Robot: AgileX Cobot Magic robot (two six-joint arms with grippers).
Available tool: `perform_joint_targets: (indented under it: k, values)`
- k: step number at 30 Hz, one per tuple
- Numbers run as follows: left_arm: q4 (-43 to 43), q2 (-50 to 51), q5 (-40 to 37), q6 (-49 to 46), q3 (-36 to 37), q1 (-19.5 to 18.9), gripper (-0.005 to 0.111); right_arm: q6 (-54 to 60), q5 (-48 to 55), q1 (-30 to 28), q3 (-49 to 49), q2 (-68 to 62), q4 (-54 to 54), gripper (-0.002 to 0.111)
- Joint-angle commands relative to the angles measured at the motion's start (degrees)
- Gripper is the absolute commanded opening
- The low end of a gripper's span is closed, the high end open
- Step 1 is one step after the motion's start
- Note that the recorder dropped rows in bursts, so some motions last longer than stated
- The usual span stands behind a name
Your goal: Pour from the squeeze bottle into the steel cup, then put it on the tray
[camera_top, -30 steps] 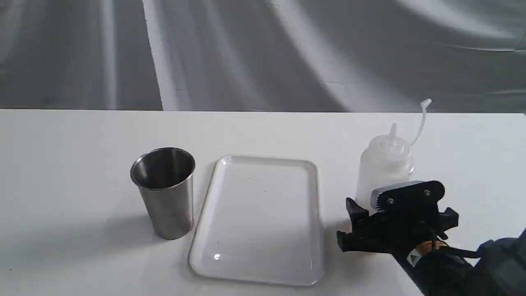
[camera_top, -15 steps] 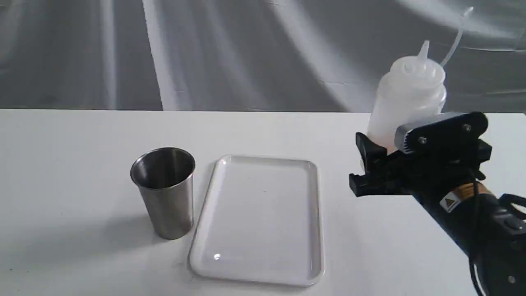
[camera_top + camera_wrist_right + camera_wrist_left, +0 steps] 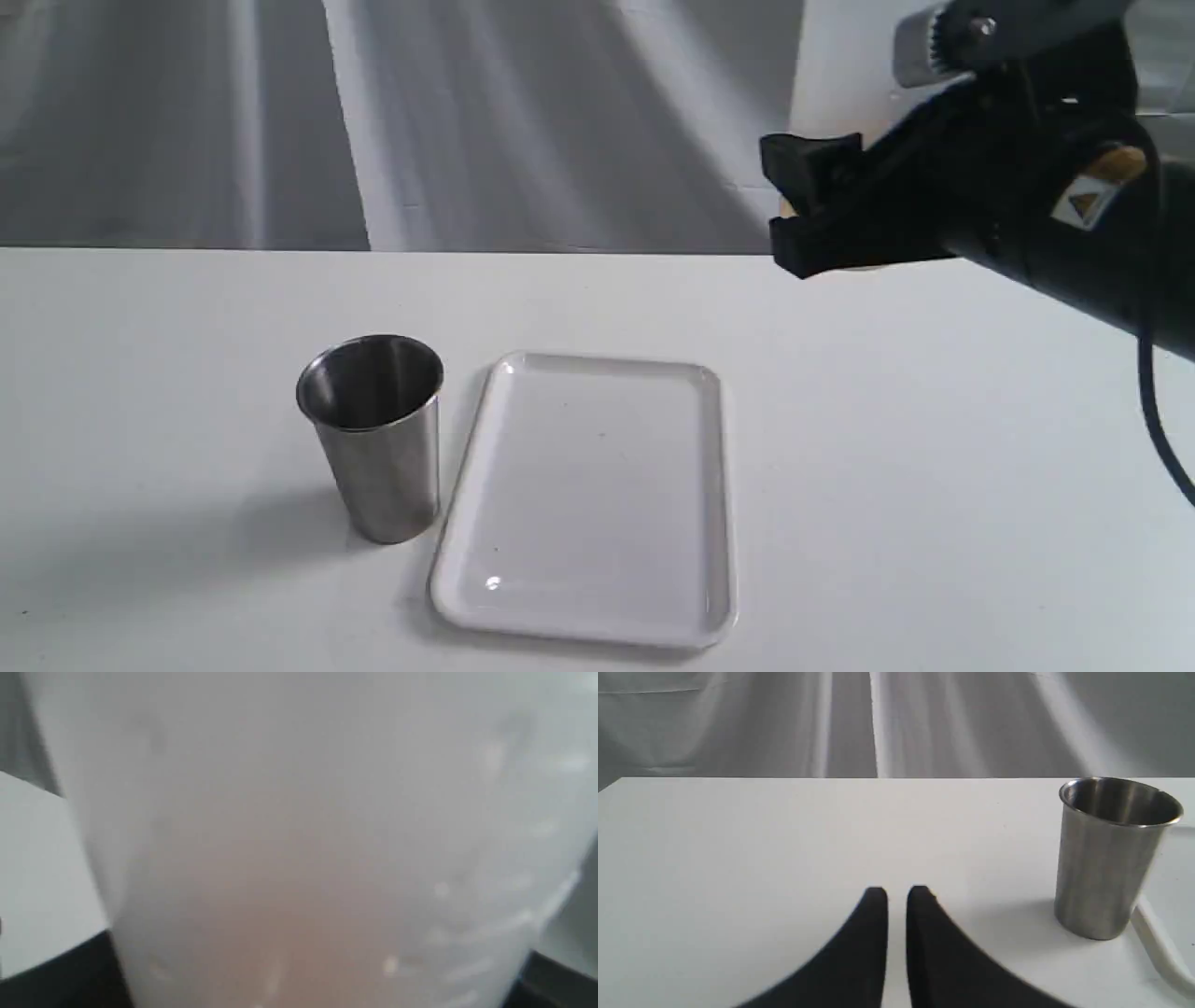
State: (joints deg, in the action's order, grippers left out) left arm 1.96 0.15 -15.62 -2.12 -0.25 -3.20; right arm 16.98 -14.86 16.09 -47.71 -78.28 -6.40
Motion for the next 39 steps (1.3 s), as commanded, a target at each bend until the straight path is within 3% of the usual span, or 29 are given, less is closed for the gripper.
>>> perform_joint_targets:
  k: [1,13,19,21,25,29,32,39]
  values:
    - [0.0,-0.1,0.4,0.1,0.3,0.1,0.008,2.2,5.1,2.6,-4.6,0.6,1.3,0.000]
    - [0.0,-0.1,0.4,0.0,0.3,0.1,0.008,3.9,8.0,3.9,-7.7,-6.1,-4.3,0.000]
    - [0.0,-0.1,0.4,0.3,0.3,0.1,0.008,11.4,2.6,6.1,-7.7,-12.8,-11.6,0.000]
    - [0.0,-0.1,0.4,0.3,0.3,0.1,0.008,17.8,-1.0,7.1,-7.7,-14.5,-19.0,0.000]
    - [0.0,-0.1,0.4,0.3,0.3,0.1,0.008,42.5,-12.6,10.4,-7.7,-18.4,-43.4,0.000]
    - [0.0,-0.1,0.4,0.3,0.3,0.1,0.008,67.3,-21.2,14.2,-10.8,-22.6,-58.9,0.000]
    - [0.0,-0.1,0.4,0.1,0.3,0.1,0.008,78.9,-21.5,16.2,-14.5,-25.8,-65.0,0.000]
    - [0.0,-0.1,0.4,0.1,0.3,0.1,0.008,87.4,-30.4,20.1,-20.8,-29.9,-70.1,0.000]
